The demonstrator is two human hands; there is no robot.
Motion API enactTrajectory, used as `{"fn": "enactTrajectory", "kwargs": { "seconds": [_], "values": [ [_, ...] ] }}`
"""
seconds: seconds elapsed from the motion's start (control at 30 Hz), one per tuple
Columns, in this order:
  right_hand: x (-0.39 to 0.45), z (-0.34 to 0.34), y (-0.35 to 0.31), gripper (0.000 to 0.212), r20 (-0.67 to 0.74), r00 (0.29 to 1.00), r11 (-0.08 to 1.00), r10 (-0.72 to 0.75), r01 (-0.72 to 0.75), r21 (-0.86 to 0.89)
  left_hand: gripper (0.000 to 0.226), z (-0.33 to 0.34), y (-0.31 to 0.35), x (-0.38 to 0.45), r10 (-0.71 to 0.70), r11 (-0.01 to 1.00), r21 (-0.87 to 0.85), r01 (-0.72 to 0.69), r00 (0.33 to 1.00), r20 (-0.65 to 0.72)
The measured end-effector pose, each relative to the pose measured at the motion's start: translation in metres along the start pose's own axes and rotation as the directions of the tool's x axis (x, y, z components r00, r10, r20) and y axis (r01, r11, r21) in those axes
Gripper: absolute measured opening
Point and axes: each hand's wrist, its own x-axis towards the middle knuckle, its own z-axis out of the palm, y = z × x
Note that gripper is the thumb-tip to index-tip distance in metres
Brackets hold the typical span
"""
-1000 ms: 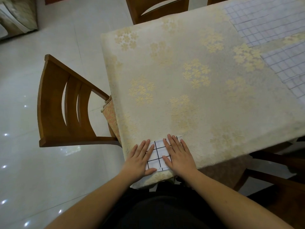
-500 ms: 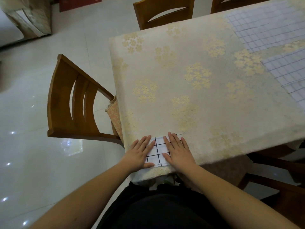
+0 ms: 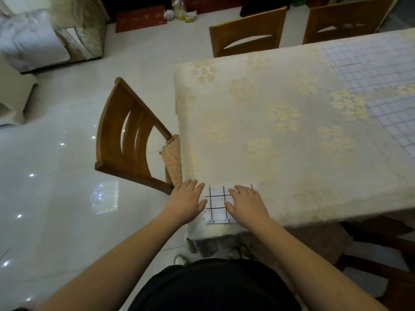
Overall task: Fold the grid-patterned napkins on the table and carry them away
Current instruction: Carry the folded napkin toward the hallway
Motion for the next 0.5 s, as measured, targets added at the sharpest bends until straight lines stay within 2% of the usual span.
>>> {"fn": "enactTrajectory", "kwargs": {
  "seconds": [0.13,0.27,0.5],
  "values": [
    [-0.004,-0.007,-0.037,0.050,0.012,0.999,0.998,-0.045,0.046,-0.047,0.062,-0.010,-0.028,-0.031,-0.027,0.999,-0.036,0.029,0.999,0.039],
    [-0.009,-0.011,-0.093,0.048,0.048,0.993,0.990,-0.109,0.113,-0.079,0.057,-0.011,-0.069,-0.073,-0.063,0.996,-0.072,0.061,0.998,-0.027],
    [-0.029,0.010,-0.228,0.041,0.020,0.973,0.964,-0.230,0.231,-0.132,0.057,0.020,-0.161,-0.177,-0.262,0.963,-0.091,0.253,0.959,-0.108]
  ]
}}
